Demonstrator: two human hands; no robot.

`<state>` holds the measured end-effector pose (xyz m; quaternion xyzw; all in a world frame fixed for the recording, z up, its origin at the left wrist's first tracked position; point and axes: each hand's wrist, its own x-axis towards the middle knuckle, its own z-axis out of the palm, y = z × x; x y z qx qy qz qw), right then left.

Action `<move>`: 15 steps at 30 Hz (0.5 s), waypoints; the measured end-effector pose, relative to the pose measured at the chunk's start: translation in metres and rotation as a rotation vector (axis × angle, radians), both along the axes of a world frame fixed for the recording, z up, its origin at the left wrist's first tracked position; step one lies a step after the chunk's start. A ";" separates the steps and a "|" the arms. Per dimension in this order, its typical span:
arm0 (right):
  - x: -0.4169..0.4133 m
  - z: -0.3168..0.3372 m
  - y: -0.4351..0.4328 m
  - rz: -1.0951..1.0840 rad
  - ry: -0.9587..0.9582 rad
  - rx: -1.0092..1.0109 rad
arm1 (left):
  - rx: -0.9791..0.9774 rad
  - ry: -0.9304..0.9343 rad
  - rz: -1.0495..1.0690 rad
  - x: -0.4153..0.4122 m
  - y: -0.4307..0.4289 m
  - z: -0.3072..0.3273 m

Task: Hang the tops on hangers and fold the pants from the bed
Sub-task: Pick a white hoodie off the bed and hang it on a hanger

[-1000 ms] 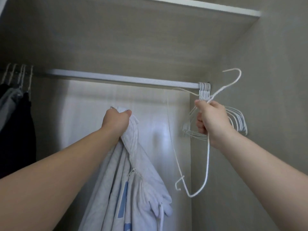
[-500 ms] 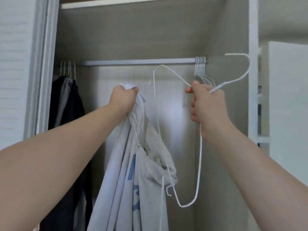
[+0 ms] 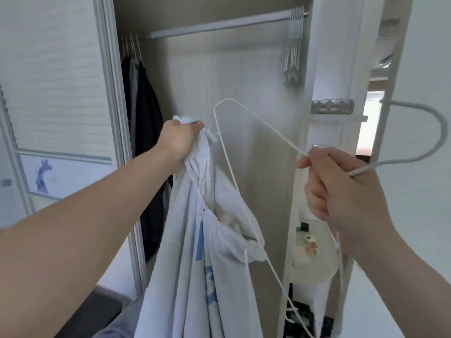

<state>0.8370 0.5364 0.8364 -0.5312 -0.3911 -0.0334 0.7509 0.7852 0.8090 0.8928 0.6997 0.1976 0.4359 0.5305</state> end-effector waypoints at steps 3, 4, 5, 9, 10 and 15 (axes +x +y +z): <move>-0.023 -0.050 -0.029 0.030 0.003 -0.114 | 0.033 0.149 0.001 -0.028 -0.018 -0.035; -0.031 -0.066 -0.039 0.042 0.018 -0.140 | 0.042 0.191 -0.012 -0.037 -0.024 -0.047; -0.038 -0.082 -0.048 0.057 0.044 -0.165 | 0.041 0.222 -0.029 -0.046 -0.030 -0.059; -0.067 -0.136 -0.081 0.106 0.157 -0.310 | 0.008 0.352 -0.104 -0.079 -0.052 -0.114; -0.073 -0.149 -0.087 0.111 0.171 -0.352 | -0.008 0.372 -0.119 -0.085 -0.057 -0.129; -0.098 -0.207 -0.104 0.109 0.204 -0.483 | 0.013 0.521 -0.130 -0.113 -0.092 -0.199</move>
